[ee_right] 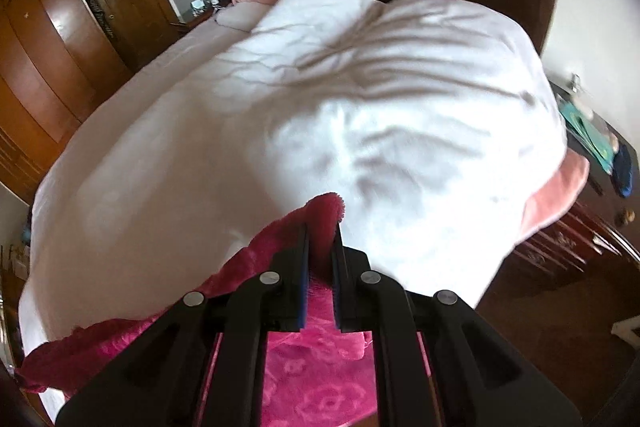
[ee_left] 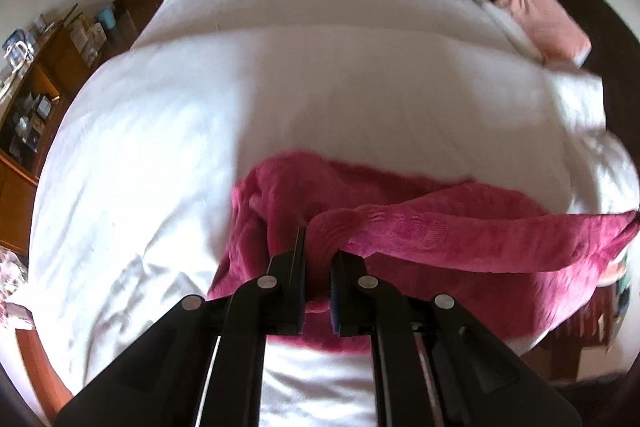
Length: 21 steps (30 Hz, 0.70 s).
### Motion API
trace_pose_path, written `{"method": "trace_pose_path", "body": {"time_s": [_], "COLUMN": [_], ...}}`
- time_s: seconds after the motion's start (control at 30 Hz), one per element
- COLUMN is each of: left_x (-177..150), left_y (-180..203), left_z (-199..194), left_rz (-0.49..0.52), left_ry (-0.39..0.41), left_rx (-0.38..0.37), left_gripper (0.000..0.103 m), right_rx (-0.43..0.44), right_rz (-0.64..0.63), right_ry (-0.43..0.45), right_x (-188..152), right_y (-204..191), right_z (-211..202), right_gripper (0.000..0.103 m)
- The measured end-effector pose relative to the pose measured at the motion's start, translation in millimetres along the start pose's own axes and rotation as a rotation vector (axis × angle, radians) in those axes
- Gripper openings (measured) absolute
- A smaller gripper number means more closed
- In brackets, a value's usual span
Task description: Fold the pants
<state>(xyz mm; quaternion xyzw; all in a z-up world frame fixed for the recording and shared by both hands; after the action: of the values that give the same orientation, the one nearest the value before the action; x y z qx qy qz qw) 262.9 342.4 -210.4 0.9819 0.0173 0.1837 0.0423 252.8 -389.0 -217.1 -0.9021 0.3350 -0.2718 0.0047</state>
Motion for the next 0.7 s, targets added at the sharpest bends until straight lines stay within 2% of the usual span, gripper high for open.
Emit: {"method": "trace_pose_path", "body": {"time_s": [0.1, 0.27, 0.4, 0.57, 0.7], "left_x": [-30.4, -70.9, -92.2, -114.4, -118.5], "left_y": [4.4, 2.5, -0.3, -6.6, -8.8], "left_z": [10.7, 33.3, 49.5, 68.6, 79.7], "left_rz": [0.059, 0.099, 0.108, 0.186, 0.205], "left_ry": [-0.046, -0.112, -0.151, -0.213, -0.241], "left_rx": [0.013, 0.043, 0.058, 0.102, 0.114], "left_gripper": [0.008, 0.008, 0.008, 0.011, 0.011], "right_rx": [-0.037, -0.078, -0.079, -0.078, -0.087], "right_rz": [0.022, 0.060, 0.083, 0.121, 0.142], "right_ry": [-0.015, -0.049, -0.079, -0.136, -0.193], "right_x": [-26.1, -69.7, -104.2, -142.0, -171.5], "right_y": [14.3, 38.7, 56.7, 79.8, 96.7], "right_z": [1.3, 1.4, 0.0, -3.3, -5.4], "right_gripper": [0.009, 0.009, 0.009, 0.009, 0.014]}}
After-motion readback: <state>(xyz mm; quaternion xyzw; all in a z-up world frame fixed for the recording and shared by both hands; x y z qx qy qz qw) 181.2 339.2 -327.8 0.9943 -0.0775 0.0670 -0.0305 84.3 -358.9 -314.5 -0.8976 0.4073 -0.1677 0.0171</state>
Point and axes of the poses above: each gripper's, at about its wrist camera, not at the fingertips, and z roughly the way its jaws point, y to its right, x to its top, the point moved 7 cm from there along z, roughly the way its jaws point, and after that the axes turned 3 degrees about -y, right-handed, at the moved point
